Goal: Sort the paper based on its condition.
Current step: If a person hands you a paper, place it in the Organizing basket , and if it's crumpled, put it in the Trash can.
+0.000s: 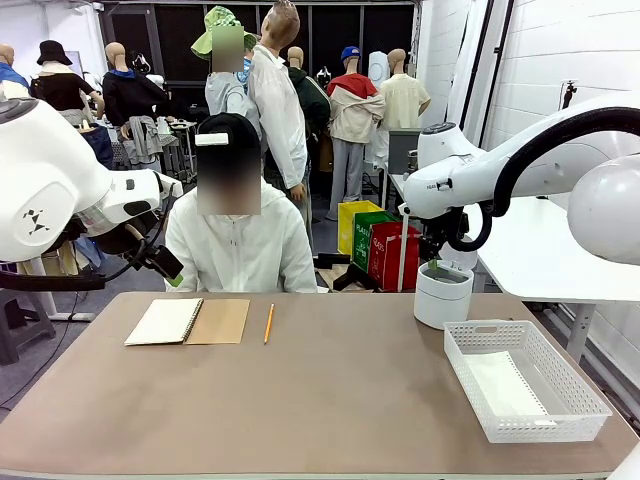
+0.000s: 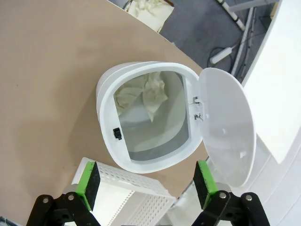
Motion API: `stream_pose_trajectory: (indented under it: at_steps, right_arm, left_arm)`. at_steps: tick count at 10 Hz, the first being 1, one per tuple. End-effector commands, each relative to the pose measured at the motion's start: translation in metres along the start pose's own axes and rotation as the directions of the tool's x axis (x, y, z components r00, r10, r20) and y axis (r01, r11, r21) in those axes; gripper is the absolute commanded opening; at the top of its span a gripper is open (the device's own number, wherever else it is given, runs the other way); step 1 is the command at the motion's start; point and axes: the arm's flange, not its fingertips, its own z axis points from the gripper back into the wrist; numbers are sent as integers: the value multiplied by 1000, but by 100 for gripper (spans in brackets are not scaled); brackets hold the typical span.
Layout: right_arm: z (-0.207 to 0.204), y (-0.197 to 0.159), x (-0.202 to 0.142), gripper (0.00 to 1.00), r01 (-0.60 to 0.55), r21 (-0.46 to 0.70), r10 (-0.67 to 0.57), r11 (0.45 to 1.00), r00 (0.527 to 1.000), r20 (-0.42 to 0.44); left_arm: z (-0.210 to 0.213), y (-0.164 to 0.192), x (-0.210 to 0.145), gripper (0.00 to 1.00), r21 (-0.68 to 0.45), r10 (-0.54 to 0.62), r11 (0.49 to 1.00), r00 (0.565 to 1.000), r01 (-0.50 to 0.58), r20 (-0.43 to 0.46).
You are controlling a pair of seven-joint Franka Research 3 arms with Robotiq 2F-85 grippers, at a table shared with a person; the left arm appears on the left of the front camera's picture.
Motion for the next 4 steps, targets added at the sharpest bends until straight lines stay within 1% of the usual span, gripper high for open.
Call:
stream_pose_trajectory:
  at_steps: [1,4]
  right_arm:
    - [0,-1,0,100,2,-12,-2,1000,1000,7]
    - [0,-1,0,100,2,-12,-2,1000,1000,7]
  left_arm:
    - [0,1,0,100,-5,4,1000,1000,-4,6]
    - [0,1,0,100,-5,4,1000,1000,-4,6]
